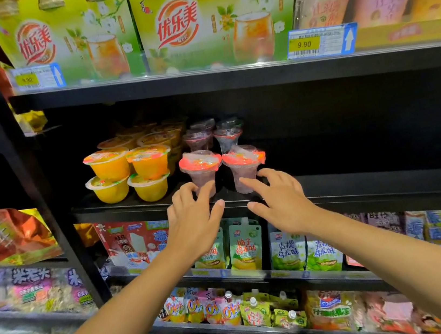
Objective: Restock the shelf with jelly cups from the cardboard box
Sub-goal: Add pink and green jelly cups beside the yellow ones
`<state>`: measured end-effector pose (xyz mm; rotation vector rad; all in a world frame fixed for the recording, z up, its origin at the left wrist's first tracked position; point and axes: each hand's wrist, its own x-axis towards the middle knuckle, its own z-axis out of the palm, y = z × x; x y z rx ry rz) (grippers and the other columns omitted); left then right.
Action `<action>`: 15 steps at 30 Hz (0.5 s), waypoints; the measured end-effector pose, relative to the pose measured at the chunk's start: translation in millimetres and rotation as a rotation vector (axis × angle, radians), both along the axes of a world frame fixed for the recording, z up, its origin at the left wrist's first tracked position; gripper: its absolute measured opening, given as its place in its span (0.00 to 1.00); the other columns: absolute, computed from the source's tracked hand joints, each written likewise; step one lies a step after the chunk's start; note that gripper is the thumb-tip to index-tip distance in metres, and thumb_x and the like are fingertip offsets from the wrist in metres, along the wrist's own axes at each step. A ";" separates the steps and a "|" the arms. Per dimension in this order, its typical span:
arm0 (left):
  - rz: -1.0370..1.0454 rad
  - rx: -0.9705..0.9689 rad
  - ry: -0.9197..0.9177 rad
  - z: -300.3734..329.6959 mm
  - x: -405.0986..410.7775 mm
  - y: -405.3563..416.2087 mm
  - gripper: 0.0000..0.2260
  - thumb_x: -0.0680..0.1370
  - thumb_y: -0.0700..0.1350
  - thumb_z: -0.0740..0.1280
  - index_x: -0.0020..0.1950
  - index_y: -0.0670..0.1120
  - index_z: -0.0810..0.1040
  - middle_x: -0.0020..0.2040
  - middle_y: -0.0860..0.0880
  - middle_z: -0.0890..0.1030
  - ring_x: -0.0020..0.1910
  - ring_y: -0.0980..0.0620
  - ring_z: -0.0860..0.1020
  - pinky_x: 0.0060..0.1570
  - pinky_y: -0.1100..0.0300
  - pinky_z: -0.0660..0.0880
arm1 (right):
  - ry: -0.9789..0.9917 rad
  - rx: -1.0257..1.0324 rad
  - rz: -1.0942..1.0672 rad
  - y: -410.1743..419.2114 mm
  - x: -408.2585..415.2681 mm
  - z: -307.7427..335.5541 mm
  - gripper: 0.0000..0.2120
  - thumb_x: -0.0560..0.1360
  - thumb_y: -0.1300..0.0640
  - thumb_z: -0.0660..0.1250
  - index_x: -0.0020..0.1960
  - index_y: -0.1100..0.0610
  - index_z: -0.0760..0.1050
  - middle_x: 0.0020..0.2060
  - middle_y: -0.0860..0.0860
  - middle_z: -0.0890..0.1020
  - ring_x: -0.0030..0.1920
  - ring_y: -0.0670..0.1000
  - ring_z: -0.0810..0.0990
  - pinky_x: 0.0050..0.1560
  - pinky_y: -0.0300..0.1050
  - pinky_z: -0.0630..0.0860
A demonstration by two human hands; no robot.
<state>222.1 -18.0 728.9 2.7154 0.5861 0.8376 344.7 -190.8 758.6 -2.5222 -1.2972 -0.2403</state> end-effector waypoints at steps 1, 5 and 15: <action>0.005 0.004 0.005 0.3 0.9 0.7 0.22 0.83 0.59 0.54 0.76 0.57 0.61 0.68 0.49 0.63 0.69 0.48 0.60 0.67 0.48 0.61 | 0.004 -0.005 0.009 0.5 1.4 0.4 0.28 0.82 0.41 0.57 0.80 0.39 0.53 0.78 0.51 0.56 0.78 0.56 0.51 0.77 0.59 0.48; 0.034 0.013 0.027 3.1 6.5 3.4 0.22 0.83 0.59 0.54 0.76 0.57 0.60 0.69 0.49 0.62 0.69 0.48 0.59 0.66 0.48 0.61 | 0.021 -0.011 0.035 8.0 9.2 1.0 0.27 0.82 0.41 0.56 0.79 0.39 0.53 0.78 0.52 0.55 0.77 0.57 0.53 0.76 0.59 0.52; 0.045 -0.039 0.093 15.2 28.5 20.3 0.25 0.83 0.59 0.53 0.79 0.56 0.54 0.74 0.45 0.58 0.75 0.46 0.55 0.70 0.47 0.62 | -0.015 -0.092 0.072 33.2 37.2 11.6 0.28 0.83 0.40 0.52 0.81 0.42 0.51 0.77 0.54 0.59 0.75 0.59 0.58 0.74 0.58 0.60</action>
